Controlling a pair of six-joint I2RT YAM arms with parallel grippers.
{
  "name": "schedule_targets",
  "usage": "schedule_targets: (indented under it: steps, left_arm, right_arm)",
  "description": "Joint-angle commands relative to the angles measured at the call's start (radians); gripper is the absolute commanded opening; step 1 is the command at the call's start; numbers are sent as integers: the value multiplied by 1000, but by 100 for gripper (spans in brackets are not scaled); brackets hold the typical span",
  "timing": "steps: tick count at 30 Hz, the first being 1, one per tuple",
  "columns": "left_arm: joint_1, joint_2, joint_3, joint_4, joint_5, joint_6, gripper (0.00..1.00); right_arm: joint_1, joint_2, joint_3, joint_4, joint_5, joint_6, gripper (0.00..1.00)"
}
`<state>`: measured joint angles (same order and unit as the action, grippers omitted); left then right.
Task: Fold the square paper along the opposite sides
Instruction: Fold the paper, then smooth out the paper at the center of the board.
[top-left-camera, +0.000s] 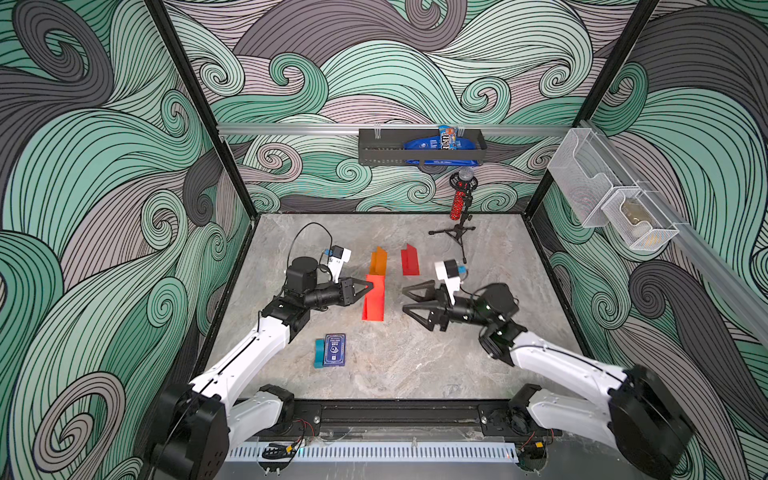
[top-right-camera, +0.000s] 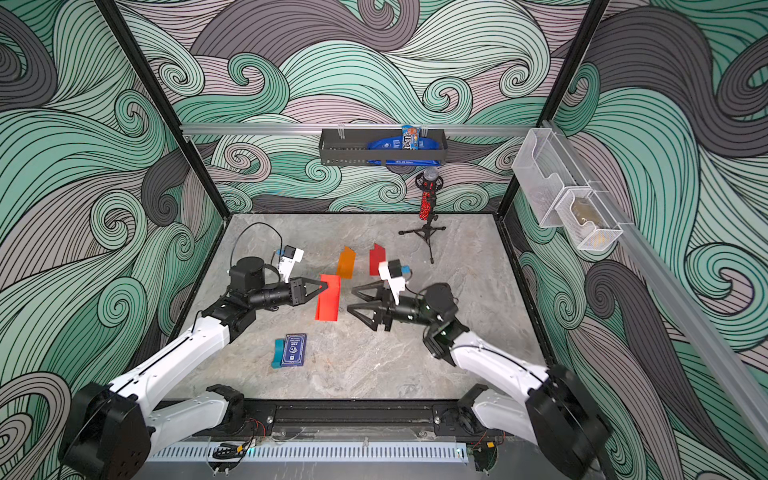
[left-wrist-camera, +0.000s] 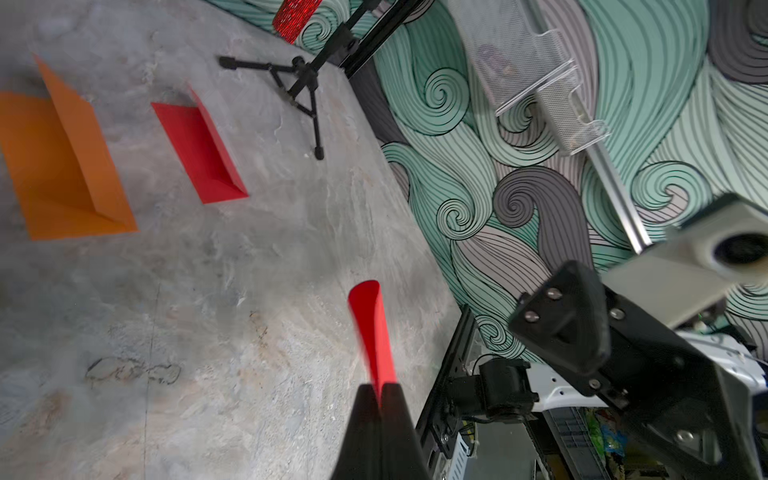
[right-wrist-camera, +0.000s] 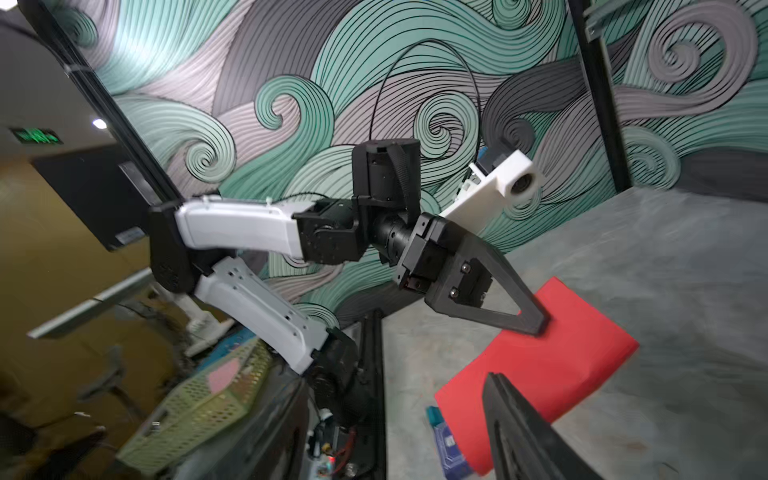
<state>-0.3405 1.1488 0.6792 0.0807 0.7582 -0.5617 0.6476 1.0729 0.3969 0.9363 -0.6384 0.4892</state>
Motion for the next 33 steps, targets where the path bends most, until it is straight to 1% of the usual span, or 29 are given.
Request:
schedule_targets:
  steps: [1,2,3,6,9,11,14,17,19,21,24,29,33]
  left_arm:
    - [-35,90,57,-102,-55,108,0]
    - [-47,126,66,-113,-68,126,0]
    - [-56,165,81,-131,-76,138,0]
    - [-87,314,155,-207,-48,204,0]
    - [-114,465,214,-256,-35,244,0]
    - [-127,533,225,-256,-21,260,0]
    - [-133,598,238,-259,-24,273,0]
    - [-132,652,238,-253,-32,281,0]
    - [-132,689,237,-253,-33,279,0]
    - [-133,710,244,-256,-39,281,0]
    - [-132,723,251,-258,-61,278,0]
    - [-130,752,266,-271,-69,277,0]
    - [-126,743,264,-277,-82,279,0]
  right_arm:
    - [31,-93,-207,148,279,-441,79]
    - [44,-112,-250,173,328,-495,80]
    - [52,-113,-260,157,350,-545,78]
    - [92,-37,-228,53,389,-614,66]
    - [137,82,-258,148,439,-631,58]
    - [162,160,-267,199,466,-649,53]
    - [176,282,-242,229,463,-662,40]
    - [181,403,-212,282,454,-653,29]
    - [185,476,-180,286,482,-630,27]
    - [192,539,-160,297,462,-630,26]
    - [213,623,-156,369,459,-622,25]
    - [231,731,-122,401,452,-624,23]
    - [230,784,-107,409,457,-636,22]
